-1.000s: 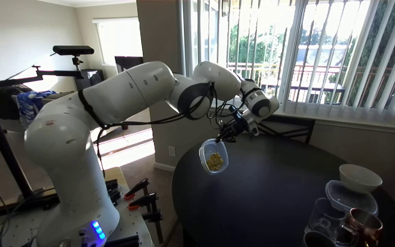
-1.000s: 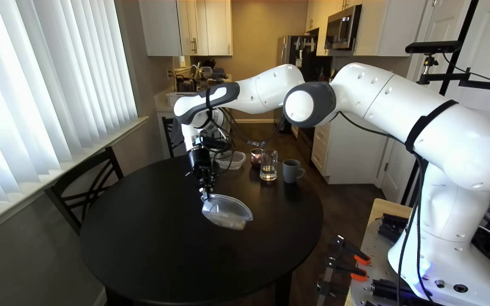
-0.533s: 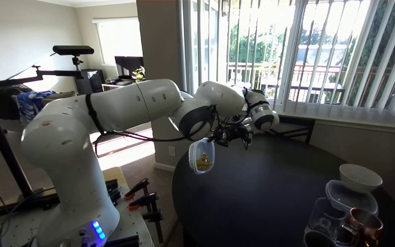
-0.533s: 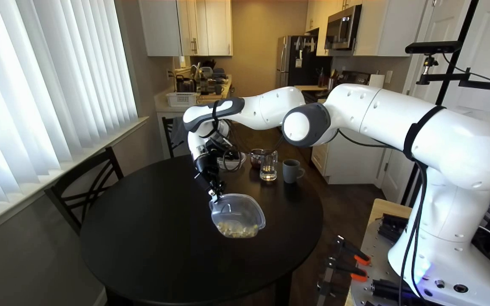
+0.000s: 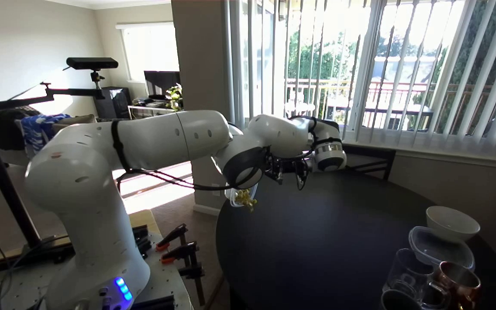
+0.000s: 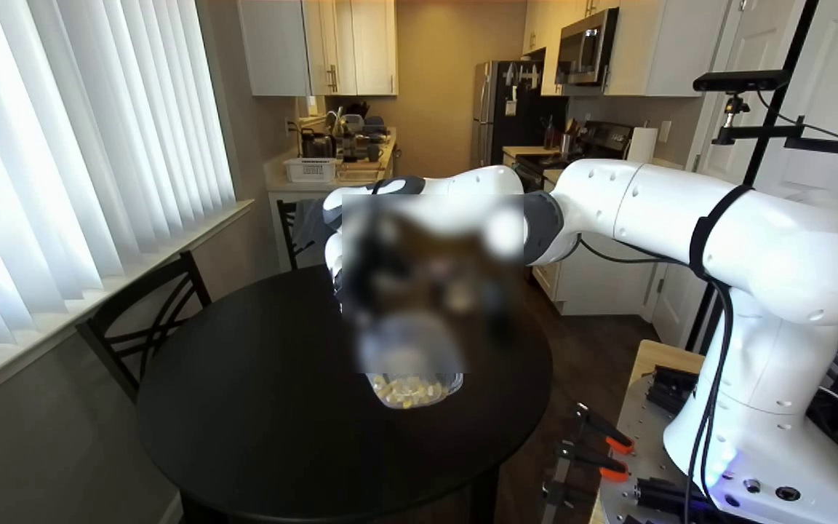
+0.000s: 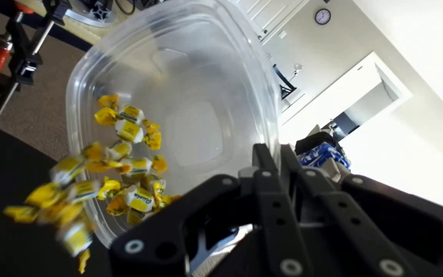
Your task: Pour the contents of the lunchbox onto the table
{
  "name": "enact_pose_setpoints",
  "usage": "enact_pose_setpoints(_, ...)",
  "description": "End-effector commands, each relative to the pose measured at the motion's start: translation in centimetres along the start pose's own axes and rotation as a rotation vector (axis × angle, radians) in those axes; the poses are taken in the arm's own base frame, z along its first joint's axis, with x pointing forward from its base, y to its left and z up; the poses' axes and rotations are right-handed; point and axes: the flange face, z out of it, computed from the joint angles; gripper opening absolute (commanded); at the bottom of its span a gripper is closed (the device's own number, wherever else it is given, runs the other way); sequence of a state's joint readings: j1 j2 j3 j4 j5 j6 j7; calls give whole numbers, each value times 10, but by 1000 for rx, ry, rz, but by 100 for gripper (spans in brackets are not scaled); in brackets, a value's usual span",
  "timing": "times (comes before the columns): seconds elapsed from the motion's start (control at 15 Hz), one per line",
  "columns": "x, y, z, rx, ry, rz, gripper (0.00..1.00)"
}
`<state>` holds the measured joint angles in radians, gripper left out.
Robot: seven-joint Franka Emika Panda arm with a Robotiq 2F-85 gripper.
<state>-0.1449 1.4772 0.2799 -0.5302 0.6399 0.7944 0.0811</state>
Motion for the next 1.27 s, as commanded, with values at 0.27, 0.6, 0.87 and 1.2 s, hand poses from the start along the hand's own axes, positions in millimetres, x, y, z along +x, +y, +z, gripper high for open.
enact_pose_setpoints(0.27,-6,2,-12,161,-8,52,2)
enact_pose_setpoints(0.6,-6,1,-17,187,15,83,2)
enact_pose_setpoints(0.87,-3,-2,-22,201,52,119,2)
enact_pose_setpoints(1.2,0,-2,-30,210,110,159,2)
